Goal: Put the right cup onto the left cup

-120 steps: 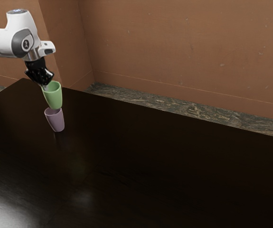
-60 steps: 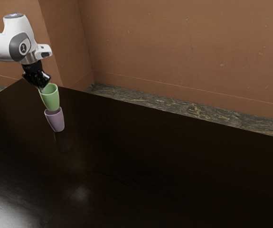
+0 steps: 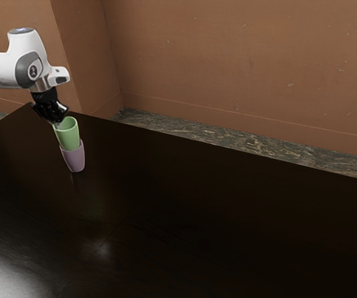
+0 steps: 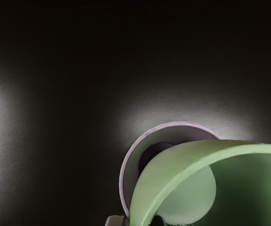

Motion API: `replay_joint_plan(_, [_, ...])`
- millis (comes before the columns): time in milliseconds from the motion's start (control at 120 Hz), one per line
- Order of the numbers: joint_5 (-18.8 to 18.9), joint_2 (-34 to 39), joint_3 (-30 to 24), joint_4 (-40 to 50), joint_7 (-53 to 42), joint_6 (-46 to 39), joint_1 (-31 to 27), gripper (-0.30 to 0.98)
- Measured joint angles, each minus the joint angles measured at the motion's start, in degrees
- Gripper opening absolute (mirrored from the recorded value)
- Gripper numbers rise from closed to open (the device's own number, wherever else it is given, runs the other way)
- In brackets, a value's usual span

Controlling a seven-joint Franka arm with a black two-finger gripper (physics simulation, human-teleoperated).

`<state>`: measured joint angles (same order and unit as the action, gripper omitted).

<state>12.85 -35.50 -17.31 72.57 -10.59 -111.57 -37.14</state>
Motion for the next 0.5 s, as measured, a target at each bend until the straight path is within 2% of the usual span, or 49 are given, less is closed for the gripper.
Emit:
replay_joint_plan(125, [-0.14,-0.37,0.0,0.18,-0.14,-0.26,-0.2,0.27])
replay_joint_plan(217, [-0.17,-0.43,0.0,0.22,-0.19,-0.37,-0.22,0.42])
replay_joint_plan(342, [-0.2,-0.41,0.0,0.23,-0.25,-0.46,-0.15,0.54])
replay_joint_plan(500, [-0.19,0.28,-0.08,0.1,-0.33,-0.51,0.4,0.62])
